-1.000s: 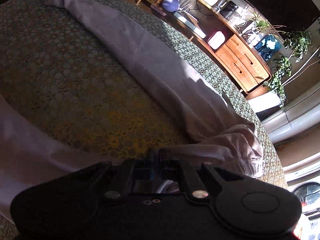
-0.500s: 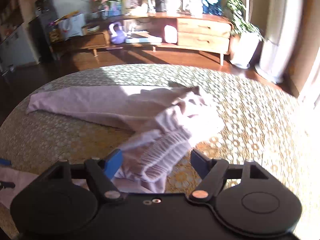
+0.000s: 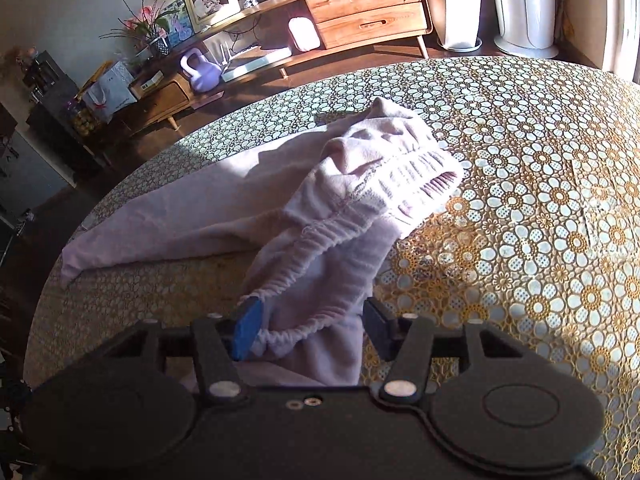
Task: Fold clothes
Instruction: 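Grasp the grey sweatpants waistband with the right gripper and lift it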
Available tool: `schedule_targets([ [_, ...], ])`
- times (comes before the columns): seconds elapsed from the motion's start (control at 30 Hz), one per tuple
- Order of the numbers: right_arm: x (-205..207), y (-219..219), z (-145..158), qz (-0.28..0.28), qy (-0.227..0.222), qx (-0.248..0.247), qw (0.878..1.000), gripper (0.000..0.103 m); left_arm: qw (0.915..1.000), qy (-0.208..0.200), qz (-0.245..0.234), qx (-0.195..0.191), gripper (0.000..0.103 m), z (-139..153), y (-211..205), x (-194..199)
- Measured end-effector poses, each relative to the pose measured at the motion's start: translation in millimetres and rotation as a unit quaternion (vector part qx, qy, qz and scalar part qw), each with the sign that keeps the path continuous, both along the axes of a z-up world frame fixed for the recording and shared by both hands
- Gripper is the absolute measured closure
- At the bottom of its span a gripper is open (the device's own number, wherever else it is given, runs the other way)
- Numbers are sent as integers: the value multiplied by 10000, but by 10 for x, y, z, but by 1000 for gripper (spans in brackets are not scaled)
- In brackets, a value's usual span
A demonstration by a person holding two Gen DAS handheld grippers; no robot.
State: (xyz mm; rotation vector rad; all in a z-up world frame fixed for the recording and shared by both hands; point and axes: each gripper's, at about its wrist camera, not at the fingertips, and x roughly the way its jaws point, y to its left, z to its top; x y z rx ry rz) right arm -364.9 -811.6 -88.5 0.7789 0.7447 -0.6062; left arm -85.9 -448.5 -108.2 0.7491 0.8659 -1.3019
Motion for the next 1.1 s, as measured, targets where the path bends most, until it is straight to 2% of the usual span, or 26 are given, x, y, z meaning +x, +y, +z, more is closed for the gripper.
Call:
schedule_targets([
  [0.27, -100, -28, -58, -522, -470, 874, 9937, 0, 10000, -5, -13, -22, 16, -5, 6, -7],
  [0.6, 171, 33, -238, -788, -64, 851, 9932, 0, 10000, -3, -26, -29, 15, -4, 9, -6],
  [0.7, 255, 32, -333, -906, 138, 733, 9931, 0, 10000, -2, -35, -30, 15, -5, 11, -5],
  [0.83, 154, 51, -199, -798, 308, 274, 9960, 0, 10000, 4, -72, -25, 15, -2, 17, -3],
  [0.97, -169, -73, 42, -730, 783, -104, 9942, 0, 9999, 16, -163, 16, 15, -1, 8, 7],
  [1.1, -625, -338, 190, -903, 1412, -359, 9852, 0, 9990, 29, -418, 174, 15, 11, -24, 31],
])
